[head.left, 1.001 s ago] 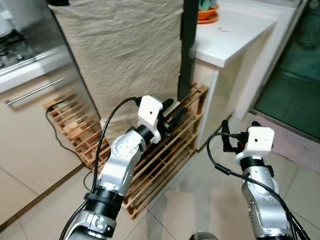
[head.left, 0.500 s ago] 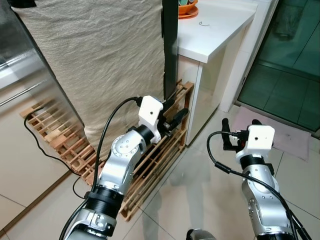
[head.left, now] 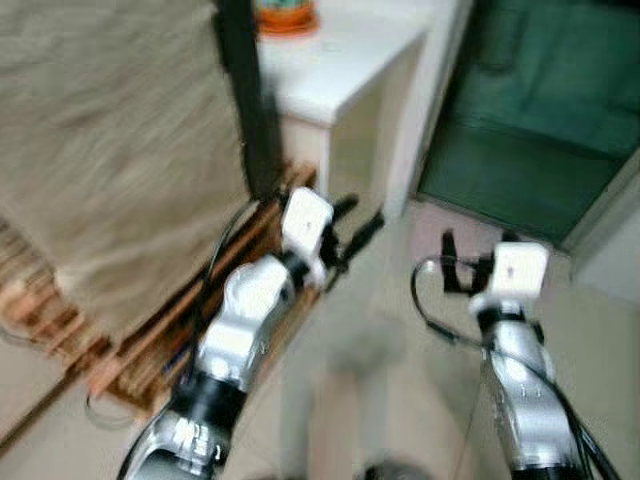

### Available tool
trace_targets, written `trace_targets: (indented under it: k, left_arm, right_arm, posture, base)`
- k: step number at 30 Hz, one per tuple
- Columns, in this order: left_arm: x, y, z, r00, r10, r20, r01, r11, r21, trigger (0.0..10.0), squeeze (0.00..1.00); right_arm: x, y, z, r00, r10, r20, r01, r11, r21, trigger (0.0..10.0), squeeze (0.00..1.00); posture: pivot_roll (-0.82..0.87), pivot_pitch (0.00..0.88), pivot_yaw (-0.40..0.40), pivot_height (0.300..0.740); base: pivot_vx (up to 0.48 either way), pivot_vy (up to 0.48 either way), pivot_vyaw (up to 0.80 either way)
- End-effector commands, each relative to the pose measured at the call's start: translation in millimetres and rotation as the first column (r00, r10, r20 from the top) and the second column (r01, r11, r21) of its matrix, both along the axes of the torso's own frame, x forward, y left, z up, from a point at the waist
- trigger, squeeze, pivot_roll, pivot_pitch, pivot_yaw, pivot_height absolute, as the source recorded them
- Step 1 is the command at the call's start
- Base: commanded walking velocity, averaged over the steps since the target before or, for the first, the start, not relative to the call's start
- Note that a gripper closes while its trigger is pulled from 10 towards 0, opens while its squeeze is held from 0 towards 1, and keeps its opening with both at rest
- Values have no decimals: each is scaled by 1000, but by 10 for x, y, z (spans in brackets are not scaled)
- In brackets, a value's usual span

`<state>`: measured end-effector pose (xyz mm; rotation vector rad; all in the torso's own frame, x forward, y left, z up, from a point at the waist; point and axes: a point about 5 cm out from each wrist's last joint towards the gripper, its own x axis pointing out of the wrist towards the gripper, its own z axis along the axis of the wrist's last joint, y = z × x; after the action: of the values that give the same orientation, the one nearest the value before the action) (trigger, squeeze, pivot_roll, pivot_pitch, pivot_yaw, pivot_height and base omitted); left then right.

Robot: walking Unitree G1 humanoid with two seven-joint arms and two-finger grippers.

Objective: Restocking fridge

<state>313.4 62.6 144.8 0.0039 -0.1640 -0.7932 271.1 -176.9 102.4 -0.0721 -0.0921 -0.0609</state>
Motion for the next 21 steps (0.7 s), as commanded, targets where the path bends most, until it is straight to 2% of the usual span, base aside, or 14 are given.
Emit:
trace_targets:
  k: [1, 4, 5, 7, 8, 9, 10, 11, 12, 15, 16, 17, 18, 21]
  left_arm:
    - [0, -41, 3, 1000, -18, 4, 18, 1000, 3, 10000, 0]
    - [162, 139, -130, 979, 178, -96, -178, 984, 7, 10000, 0]
    - [162, 139, -130, 979, 178, -96, -178, 984, 7, 10000, 0]
    - [240, 363, -302, 928, 301, -217, -306, 952, 12, 10000, 0]
    - [252, 467, -371, 903, 353, -247, -356, 934, 33, 10000, 0]
    - [241, 676, -509, 843, 443, -306, -445, 893, 66, 10000, 0]
    - [241, 676, -509, 843, 443, -306, -445, 893, 66, 10000, 0]
    - [204, 779, -594, 813, 475, -336, -476, 875, 88, 10000, 0]
    - [177, 814, -634, 805, 489, -336, -483, 869, 108, 10000, 0]
    - [132, 828, -668, 811, 483, -329, -472, 874, 117, 10000, 0]
    - [111, 782, -631, 841, 465, -274, -452, 885, 115, 10000, 0]
    - [108, 767, -618, 849, 462, -258, -447, 887, 115, 10000, 0]
    - [121, 713, -564, 864, 452, -223, -441, 892, 102, 10000, 0]
    - [152, 668, -501, 871, 454, -190, -446, 891, 82, 10000, 0]
  right_arm:
    - [-7, -69, 25, 1000, -28, 16, 28, 1000, -7, 10000, 0]
    - [-73, -163, 71, 993, -107, 52, 107, 994, 1, 10000, 0]
    - [-73, -163, 71, 993, -107, 52, 107, 994, 1, 10000, 0]
    - [-164, -204, 59, 988, -142, 57, 142, 990, 1, 10000, 0]
    - [-214, -229, 35, 986, -156, 50, 156, 988, 2, 10000, 0]
    - [-334, -305, -39, 980, -197, 24, 197, 980, 1, 10000, 0]
    - [-334, -305, -39, 980, -197, 24, 197, 980, 1, 10000, 0]
    - [-416, -361, -87, 974, -225, 8, 225, 974, -10, 10000, 0]
    - [-456, -388, -120, 971, -237, -7, 237, 971, -18, 10000, 0]
    - [-514, -425, -159, 967, -256, -19, 255, 966, -29, 10000, 0]
    - [-550, -446, -189, 963, -268, -26, 267, 963, -35, 10000, 0]
    - [-557, -449, -196, 962, -270, -29, 269, 962, -37, 10000, 0]
    - [-559, -442, -186, 963, -268, -24, 267, 963, -45, 10000, 0]
    - [-569, -429, -154, 965, -263, -10, 262, 964, -56, 10000, 0]
  posture:
    - [-188, 0, 58, 732]
    - [-195, 0, 61, 732]
    - [-195, 0, 61, 732]
    - [-204, 0, 63, 732]
    - [-205, 0, 63, 732]
    - [-206, 0, 64, 732]
    - [-206, 0, 64, 732]
    - [-208, 0, 67, 732]
    - [-209, 0, 68, 732]
    - [-209, 0, 73, 732]
    - [-208, 0, 75, 732]
    - [-208, 0, 75, 732]
    - [-210, 0, 79, 732]
    - [-213, 0, 79, 732]
  base:
    - [0, -442, -587]
    - [322, -347, -569]
    - [356, -319, -569]
    - [146, 0, -559]
    - [0, 0, -556]
    - [0, 0, -556]
    - [0, 0, -556]
    - [0, 0, -544]
    - [0, 0, -538]
    - [0, 0, -179]
    - [0, 0, 0]
    - [0, 0, 0]
    - [480, 0, 0]
    - [480, 0, 0]
